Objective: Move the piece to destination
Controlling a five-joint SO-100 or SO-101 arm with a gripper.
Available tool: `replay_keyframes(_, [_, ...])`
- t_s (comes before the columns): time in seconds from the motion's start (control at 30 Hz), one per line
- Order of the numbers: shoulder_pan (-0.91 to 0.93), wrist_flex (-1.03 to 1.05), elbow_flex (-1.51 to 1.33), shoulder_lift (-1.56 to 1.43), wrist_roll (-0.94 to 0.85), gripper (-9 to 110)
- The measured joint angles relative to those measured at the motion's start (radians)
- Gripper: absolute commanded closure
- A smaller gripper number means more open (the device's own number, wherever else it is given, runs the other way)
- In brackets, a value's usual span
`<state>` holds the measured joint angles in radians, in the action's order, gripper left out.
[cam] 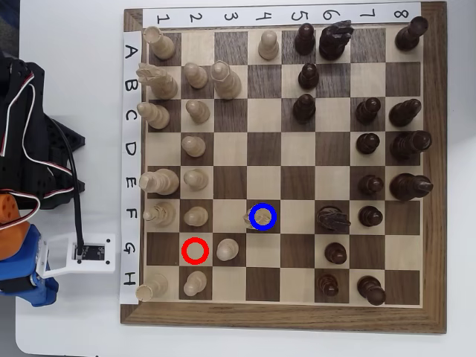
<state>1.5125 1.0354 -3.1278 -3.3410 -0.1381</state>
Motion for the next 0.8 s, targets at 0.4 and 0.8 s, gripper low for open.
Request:
replay_keyframes(0.4, [0.034,0.061,0.0,-0.026,0.0,101])
replay_keyframes(0.8, [0.054,0.061,0.0,-0.026,-0.009,101])
